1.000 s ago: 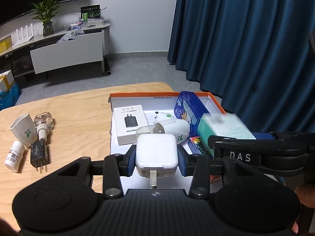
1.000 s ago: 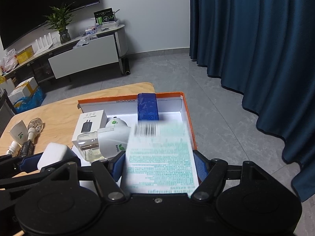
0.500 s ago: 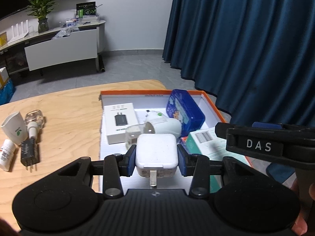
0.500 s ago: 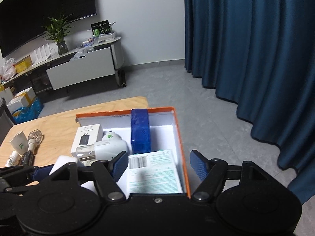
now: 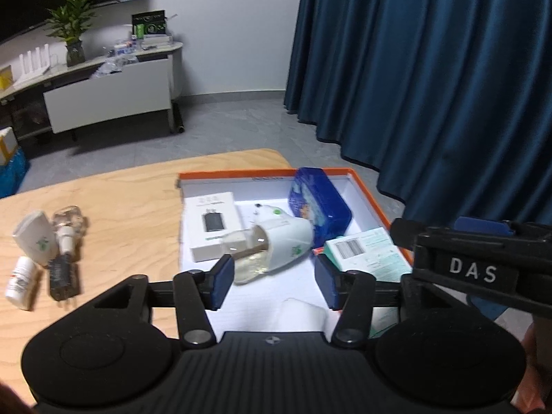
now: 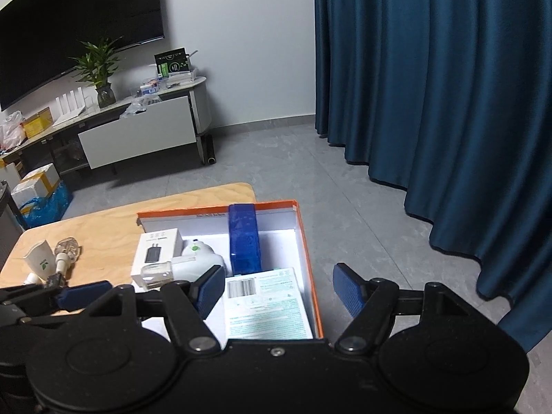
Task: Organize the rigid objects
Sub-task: 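Withdraw both open grippers back toward the remaining items on the table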
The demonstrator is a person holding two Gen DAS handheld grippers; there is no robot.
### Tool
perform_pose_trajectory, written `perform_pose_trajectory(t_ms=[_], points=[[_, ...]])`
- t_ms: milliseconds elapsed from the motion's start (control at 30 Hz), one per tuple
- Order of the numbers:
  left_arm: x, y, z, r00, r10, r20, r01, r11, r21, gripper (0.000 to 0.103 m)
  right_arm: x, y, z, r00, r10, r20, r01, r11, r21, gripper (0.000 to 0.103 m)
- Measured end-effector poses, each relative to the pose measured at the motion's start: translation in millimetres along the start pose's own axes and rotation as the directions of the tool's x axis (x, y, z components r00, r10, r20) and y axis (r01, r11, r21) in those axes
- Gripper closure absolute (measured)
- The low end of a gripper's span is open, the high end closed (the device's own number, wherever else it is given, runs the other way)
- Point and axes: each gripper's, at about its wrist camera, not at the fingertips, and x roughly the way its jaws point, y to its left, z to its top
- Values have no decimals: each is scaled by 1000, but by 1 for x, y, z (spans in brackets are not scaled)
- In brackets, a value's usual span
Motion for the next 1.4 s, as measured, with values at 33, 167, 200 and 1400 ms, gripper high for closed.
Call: perform_pose_trajectory(t_ms=[33,167,200,1400], points=[[-3,3,0,1000,9,3,-9,1000,1,45,-2,2,0,1000,4,4,-4,1000,1,19],[-13,14,1,999,38,10,-38,999,-6,39,-9,10,0,1000,21,14,-22,1000,8,18],[-15,17,0,999,47,13,-47,999,-7,37,-10,13,1,1000,23,16,-23,1000,7,18],[-68,134,-21,971,238,9,-234,959,-157,33,-12,142,-26,981,182,-71,-190,973,-132,17]])
